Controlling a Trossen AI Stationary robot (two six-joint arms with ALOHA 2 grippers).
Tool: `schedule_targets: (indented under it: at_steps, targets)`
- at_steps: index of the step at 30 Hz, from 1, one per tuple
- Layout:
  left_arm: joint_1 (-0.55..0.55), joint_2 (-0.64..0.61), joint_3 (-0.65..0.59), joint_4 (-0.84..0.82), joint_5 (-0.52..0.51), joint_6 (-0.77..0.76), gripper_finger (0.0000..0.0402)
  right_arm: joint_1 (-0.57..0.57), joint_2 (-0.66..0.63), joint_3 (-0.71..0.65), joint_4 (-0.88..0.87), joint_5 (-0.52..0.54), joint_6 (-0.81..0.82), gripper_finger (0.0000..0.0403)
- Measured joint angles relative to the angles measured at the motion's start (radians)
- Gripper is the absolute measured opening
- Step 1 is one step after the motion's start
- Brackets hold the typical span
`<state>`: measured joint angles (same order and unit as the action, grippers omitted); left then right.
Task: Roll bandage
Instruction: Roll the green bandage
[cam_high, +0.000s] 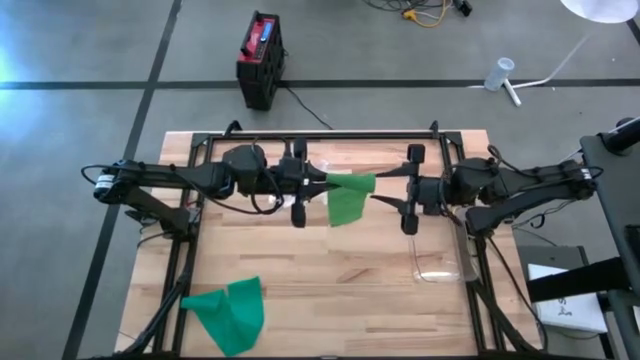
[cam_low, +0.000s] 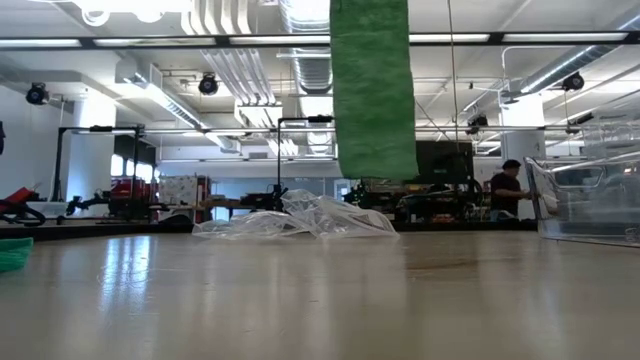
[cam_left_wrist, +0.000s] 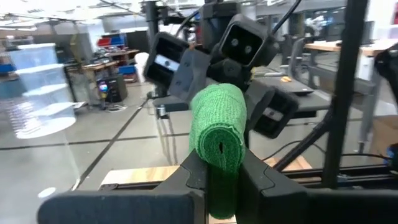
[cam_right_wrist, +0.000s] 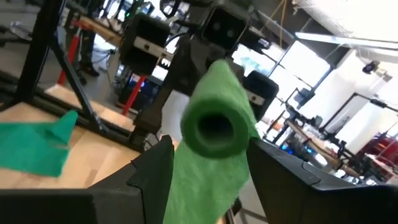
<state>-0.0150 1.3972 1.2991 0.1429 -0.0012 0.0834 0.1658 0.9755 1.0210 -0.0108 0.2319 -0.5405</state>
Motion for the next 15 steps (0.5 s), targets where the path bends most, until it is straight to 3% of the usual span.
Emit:
schedule_targets:
  at_steps: [6,11,15]
  targets:
    - [0.0,0.001,0.0,0.043,0.108,-0.019,0.0024,0.0,0.028,0.0,0.035,0.0,-0.011,0.0196]
    - [0.0,0.001,-0.001,0.045,0.117,-0.024,0.0027,0.0,0.061,0.001,0.13,-0.001,-0.052,0.0186]
    - [0.0,0.001,-0.001,0.044,0.117,-0.037,0.0025,0.0,0.075,0.001,0.15,-0.001,-0.073,0.0154]
